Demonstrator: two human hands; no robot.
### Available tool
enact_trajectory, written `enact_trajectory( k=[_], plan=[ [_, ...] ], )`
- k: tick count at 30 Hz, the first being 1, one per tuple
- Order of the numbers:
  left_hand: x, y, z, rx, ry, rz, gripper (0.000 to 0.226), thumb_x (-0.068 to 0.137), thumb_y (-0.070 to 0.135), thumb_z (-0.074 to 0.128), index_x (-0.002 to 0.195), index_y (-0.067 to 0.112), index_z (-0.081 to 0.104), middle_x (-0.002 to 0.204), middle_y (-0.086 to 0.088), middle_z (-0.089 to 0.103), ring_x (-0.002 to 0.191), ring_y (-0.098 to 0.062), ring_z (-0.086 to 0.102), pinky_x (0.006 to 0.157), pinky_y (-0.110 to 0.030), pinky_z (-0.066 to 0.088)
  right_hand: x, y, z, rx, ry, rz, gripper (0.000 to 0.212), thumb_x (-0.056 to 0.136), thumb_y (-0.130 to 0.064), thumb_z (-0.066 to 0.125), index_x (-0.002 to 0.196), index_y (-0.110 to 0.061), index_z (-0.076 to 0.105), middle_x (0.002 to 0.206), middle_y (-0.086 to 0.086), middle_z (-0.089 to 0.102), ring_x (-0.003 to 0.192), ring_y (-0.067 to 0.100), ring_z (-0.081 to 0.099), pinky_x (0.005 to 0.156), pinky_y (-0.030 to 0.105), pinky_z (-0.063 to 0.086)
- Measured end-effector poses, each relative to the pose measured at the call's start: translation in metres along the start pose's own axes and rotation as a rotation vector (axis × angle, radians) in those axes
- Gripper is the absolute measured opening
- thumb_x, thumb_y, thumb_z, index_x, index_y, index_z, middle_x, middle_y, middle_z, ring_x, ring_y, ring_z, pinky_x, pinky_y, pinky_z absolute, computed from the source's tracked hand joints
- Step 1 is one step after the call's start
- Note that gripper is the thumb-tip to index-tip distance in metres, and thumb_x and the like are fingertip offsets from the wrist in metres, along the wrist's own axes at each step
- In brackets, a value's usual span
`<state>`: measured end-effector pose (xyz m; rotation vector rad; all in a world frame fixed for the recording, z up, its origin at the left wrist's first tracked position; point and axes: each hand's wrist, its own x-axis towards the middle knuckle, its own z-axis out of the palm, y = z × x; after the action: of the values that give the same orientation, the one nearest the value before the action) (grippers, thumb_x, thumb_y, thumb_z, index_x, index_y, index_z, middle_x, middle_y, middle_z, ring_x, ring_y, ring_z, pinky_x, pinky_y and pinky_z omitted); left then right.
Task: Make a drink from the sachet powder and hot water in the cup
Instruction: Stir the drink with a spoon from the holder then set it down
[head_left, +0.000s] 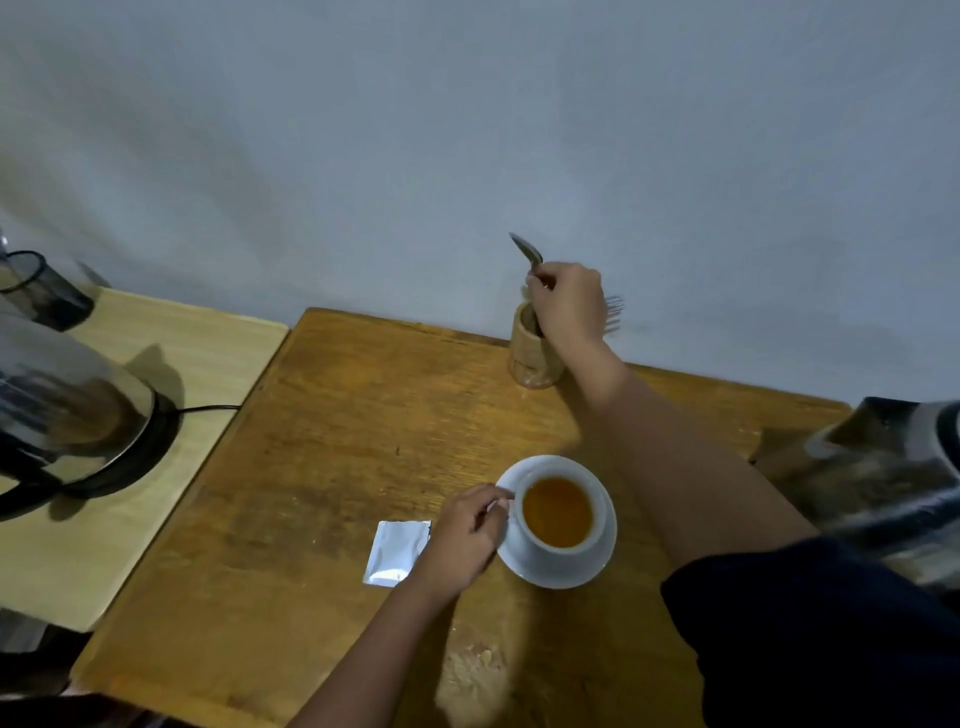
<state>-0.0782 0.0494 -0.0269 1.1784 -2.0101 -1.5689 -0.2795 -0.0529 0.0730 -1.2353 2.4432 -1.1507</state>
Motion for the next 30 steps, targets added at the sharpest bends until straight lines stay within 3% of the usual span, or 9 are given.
enact_trajectory(
  k=[3,6,8,11,14,17,22,26,30],
  plan=[
    [-0.001,0.002,0.001,-0.003,0.013,-0.024,0.023,0.093,0.014,0.045,0.100,0.012,0.066,0.098,-0.002,0.064,0.091,-0.012,0.058,0.079,-0.026,0.044,-0.011,-0.015,-0.024,0.156,0.017,-0.071,0.022,0.091,-0.025,0.055,0.091,-0.009,0.070,0.086,0.010,0.071,0.081,0.025,0.065,0.071,0.036,0.053],
    [-0.003,0.004,0.004,0.027,0.020,-0.002,0.023,0.093,0.012,0.043,0.098,0.009,0.066,0.097,-0.006,0.063,0.089,-0.016,0.058,0.081,-0.031,0.044,-0.032,-0.017,-0.059,0.225,-0.123,-0.113,0.018,0.093,-0.029,0.050,0.088,-0.018,0.062,0.076,0.001,0.063,0.072,0.024,0.064,0.075,0.044,0.053],
    [-0.004,0.004,0.006,0.057,0.025,-0.036,0.024,0.094,0.014,0.041,0.100,0.011,0.065,0.101,-0.008,0.064,0.096,-0.022,0.058,0.086,-0.036,0.045,-0.053,-0.011,-0.084,0.133,-0.268,-0.150,0.017,0.094,-0.034,0.047,0.089,-0.026,0.061,0.076,-0.005,0.061,0.068,0.018,0.060,0.071,0.041,0.052],
    [-0.007,0.007,0.010,0.073,0.047,-0.065,0.024,0.094,0.018,0.040,0.100,0.015,0.063,0.106,-0.010,0.064,0.100,-0.026,0.058,0.088,-0.039,0.045,-0.088,0.002,-0.113,-0.082,-0.474,-0.159,0.023,0.093,-0.029,0.050,0.092,-0.014,0.068,0.089,0.003,0.066,0.080,0.021,0.060,0.071,0.036,0.048],
    [-0.010,0.011,0.014,0.067,0.100,-0.078,0.026,0.094,0.017,0.040,0.105,0.009,0.062,0.109,-0.013,0.064,0.101,-0.027,0.057,0.087,-0.038,0.045,-0.117,0.014,-0.135,-0.257,-0.653,-0.015,0.025,0.093,-0.019,0.050,0.090,-0.003,0.069,0.076,0.007,0.061,0.065,0.017,0.053,0.058,0.028,0.041],
    [-0.011,0.012,0.017,0.063,0.123,-0.079,0.027,0.094,0.017,0.040,0.105,0.007,0.062,0.109,-0.016,0.065,0.101,-0.030,0.058,0.082,-0.035,0.043,-0.139,0.021,-0.147,-0.350,-0.786,0.130,0.021,0.092,-0.008,0.046,0.092,-0.005,0.067,0.075,0.009,0.064,0.066,0.017,0.058,0.065,0.033,0.050],
    [-0.013,0.014,0.021,0.065,0.155,-0.095,0.028,0.095,0.017,0.039,0.107,0.006,0.061,0.109,-0.017,0.063,0.098,-0.027,0.056,0.078,-0.030,0.038,-0.161,0.031,-0.134,-0.656,-0.612,-0.043,0.013,0.085,-0.015,0.053,0.085,-0.019,0.065,0.094,0.005,0.065,0.090,0.026,0.062,0.070,0.031,0.047],
    [-0.014,0.015,0.022,0.063,0.165,-0.088,0.027,0.095,0.018,0.038,0.106,0.007,0.061,0.108,-0.015,0.063,0.095,-0.023,0.054,0.078,-0.030,0.038,-0.167,0.042,-0.114,-0.599,-0.637,-0.003,0.008,0.081,-0.015,0.061,0.077,-0.015,0.055,0.090,0.009,0.057,0.080,0.025,0.056,0.065,0.030,0.043],
    [-0.015,0.017,0.022,0.068,0.156,-0.096,0.028,0.096,0.018,0.038,0.108,0.007,0.060,0.107,-0.011,0.061,0.096,-0.022,0.053,0.080,-0.031,0.040,-0.169,0.048,-0.108,-0.426,-0.443,0.057,0.007,0.081,-0.007,0.061,0.080,-0.011,0.067,0.082,0.007,0.063,0.076,0.022,0.060,0.061,0.028,0.045]
  ],
)
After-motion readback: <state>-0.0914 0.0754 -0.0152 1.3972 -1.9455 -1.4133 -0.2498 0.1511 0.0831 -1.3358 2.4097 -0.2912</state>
